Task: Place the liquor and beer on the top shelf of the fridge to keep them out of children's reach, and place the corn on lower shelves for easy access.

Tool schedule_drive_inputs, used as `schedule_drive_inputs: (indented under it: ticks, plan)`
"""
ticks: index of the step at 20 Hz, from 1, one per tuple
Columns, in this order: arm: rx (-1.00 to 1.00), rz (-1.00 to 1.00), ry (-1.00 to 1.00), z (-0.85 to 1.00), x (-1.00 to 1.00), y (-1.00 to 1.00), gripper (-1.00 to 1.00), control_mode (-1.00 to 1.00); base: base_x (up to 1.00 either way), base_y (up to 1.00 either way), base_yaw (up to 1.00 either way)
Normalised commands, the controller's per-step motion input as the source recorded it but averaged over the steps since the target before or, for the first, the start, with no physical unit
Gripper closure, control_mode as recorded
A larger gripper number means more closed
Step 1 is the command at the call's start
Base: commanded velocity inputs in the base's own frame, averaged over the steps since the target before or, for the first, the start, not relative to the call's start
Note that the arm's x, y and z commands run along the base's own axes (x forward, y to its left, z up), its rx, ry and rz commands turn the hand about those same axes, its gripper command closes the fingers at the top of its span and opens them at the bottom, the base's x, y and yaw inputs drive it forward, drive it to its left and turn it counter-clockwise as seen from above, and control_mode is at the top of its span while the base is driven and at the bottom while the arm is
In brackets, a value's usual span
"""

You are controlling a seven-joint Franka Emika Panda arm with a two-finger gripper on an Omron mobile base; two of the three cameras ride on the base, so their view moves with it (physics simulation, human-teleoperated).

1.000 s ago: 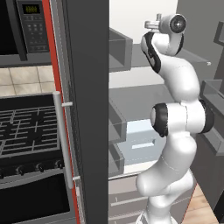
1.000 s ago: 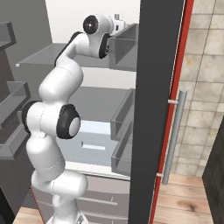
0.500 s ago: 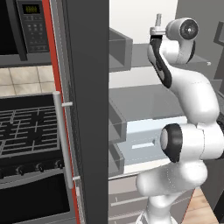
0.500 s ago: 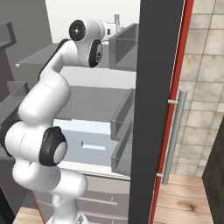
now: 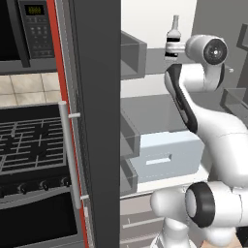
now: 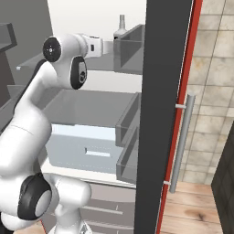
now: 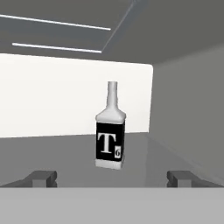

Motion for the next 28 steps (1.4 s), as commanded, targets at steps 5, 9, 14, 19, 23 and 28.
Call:
schedule_drive_inputs:
  ticks: [5,9,14,19,23,28]
  plan:
    - [0.13,0.04,0.00,0.00,-1.00,0.20,-1.00,-1.00,0.00,0.00,0.00]
    - [0.14,0.12,0.04,0.00,-0.99,0.23,-1.00,-1.00,0.00,0.00,0.00]
    - [0.12,0.20,0.12,0.00,-0.91,0.23,-1.00,-1.00,0.00,0.00,0.00]
    - [0.03,0.25,0.12,-0.04,-0.95,0.18,-1.00,-1.00,0.00,0.00,0.00]
    - [-0.01,0.10,0.10,-0.07,-0.89,0.12,-1.00,-1.00,0.00,0.00,0.00]
    - [-0.10,0.00,0.13,-0.08,-0.71,0.03,-1.00,-1.00,0.00,0.00,0.00]
